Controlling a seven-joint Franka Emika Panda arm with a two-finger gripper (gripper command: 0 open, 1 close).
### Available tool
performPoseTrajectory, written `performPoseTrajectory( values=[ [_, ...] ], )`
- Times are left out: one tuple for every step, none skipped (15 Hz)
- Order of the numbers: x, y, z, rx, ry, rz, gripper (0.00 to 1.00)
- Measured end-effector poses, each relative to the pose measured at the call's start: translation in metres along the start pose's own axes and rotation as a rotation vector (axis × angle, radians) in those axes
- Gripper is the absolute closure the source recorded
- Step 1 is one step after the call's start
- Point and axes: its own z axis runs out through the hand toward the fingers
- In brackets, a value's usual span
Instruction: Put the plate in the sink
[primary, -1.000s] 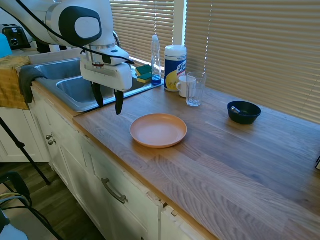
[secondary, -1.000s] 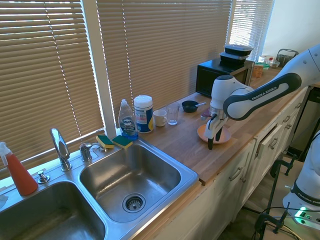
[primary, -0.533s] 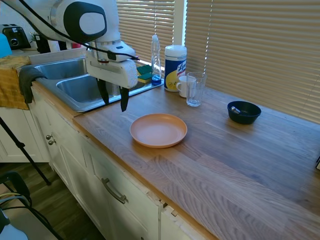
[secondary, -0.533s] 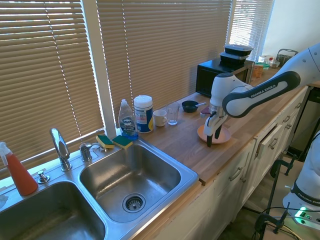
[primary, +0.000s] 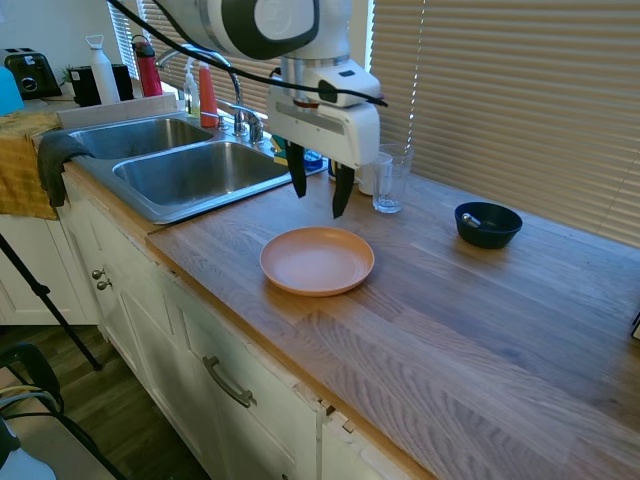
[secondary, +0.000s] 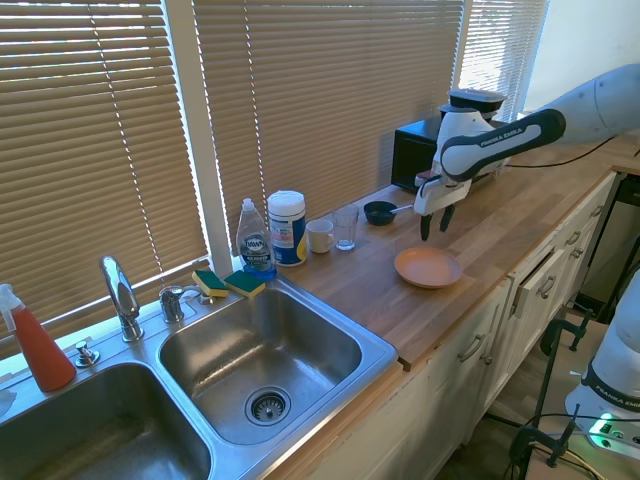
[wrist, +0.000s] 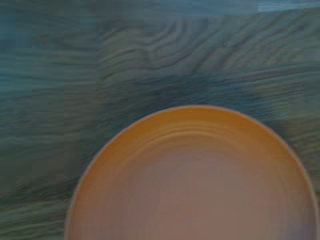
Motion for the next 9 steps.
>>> performPoseTrajectory(
  values=[
    [0.01, 0.006, 0.007, -0.006, -0.012, 0.013, 0.0],
    [0.017, 0.011, 0.016, -0.011, -0.026, 0.023, 0.0],
    [0.023, 0.014, 0.024, -0.017, -0.04, 0.033, 0.0],
    [0.027, 0.018, 0.034, -0.025, -0.051, 0.041, 0.0],
    [0.031, 0.022, 0.043, -0.029, -0.062, 0.047, 0.0],
    [0.036, 0.025, 0.052, -0.027, -0.074, 0.052, 0.0],
    [0.041, 0.029, 0.062, -0.021, -0.086, 0.056, 0.0],
    [0.046, 0.032, 0.072, -0.018, -0.099, 0.058, 0.0],
    [0.05, 0.035, 0.081, -0.013, -0.112, 0.056, 0.0]
  ],
)
